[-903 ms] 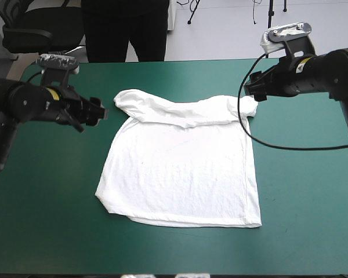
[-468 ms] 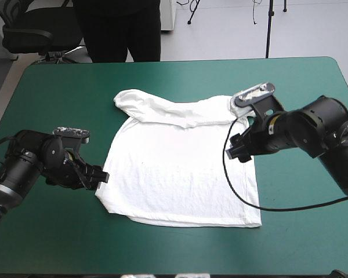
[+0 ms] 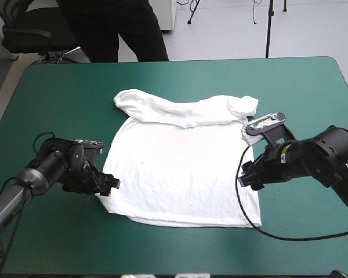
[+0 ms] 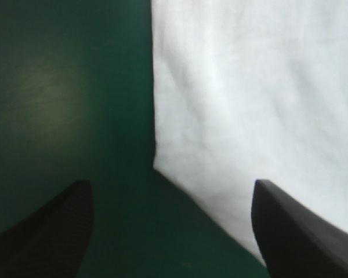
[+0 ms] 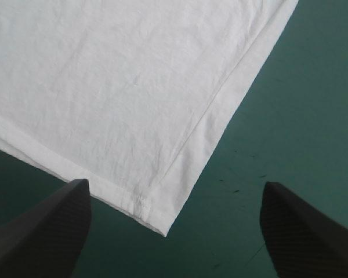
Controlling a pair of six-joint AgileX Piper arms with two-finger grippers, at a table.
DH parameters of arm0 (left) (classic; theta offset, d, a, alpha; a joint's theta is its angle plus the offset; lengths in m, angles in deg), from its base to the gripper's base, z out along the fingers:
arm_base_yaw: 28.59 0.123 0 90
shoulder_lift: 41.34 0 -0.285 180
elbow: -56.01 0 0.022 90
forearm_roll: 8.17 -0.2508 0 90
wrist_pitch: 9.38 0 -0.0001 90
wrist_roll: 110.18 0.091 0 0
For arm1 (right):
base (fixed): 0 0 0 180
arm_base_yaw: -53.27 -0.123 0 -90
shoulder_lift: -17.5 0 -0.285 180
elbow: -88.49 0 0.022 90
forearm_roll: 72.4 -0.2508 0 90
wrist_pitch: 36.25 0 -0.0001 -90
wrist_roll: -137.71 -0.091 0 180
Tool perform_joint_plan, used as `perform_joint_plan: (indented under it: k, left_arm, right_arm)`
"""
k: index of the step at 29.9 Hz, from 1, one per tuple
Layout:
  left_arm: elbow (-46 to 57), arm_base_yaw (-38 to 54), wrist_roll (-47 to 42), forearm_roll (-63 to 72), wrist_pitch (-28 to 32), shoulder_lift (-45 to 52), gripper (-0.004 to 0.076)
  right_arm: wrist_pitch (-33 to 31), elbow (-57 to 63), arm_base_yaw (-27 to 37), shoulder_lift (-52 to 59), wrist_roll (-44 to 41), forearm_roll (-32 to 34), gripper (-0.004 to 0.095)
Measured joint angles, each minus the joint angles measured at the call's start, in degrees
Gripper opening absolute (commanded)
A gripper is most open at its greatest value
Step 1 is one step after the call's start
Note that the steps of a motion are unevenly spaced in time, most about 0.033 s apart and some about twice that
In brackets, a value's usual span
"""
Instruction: Fold the cloth
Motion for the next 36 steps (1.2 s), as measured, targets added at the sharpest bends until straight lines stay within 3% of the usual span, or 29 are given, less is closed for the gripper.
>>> perform_joint_plan:
  k: [9, 16, 22, 32, 36]
  left_arm:
    - [-0.2, 0.0, 1.7, 2.7, 2.5, -7.5, 0.0367]
    - [-0.7, 0.0, 3.5, 5.2, 2.3, -8.6, 0.0153]
    - [-0.8, -0.1, 3.7, 6.7, 2.5, -8.8, 0.0030]
    - [-0.8, -0.2, 3.9, 7.4, 2.7, -8.9, -0.0009]
    - [-0.8, -0.2, 3.9, 7.4, 2.7, -8.9, -0.0009]
  right_arm:
    - [0.0, 2.1, 0.0, 3.2, -0.9, 0.5, 0.0742]
    - [0.1, 11.2, 0.0, 4.4, -2.0, 1.6, 0.0742]
    - [1.4, 20.2, 0.0, 4.4, -3.3, 0.2, 0.0742]
    - [12.5, 28.0, 0.0, -0.2, -4.5, -3.9, 0.0740]
    - [14.8, 28.1, 0.0, -5.7, -4.7, -3.9, 0.0673]
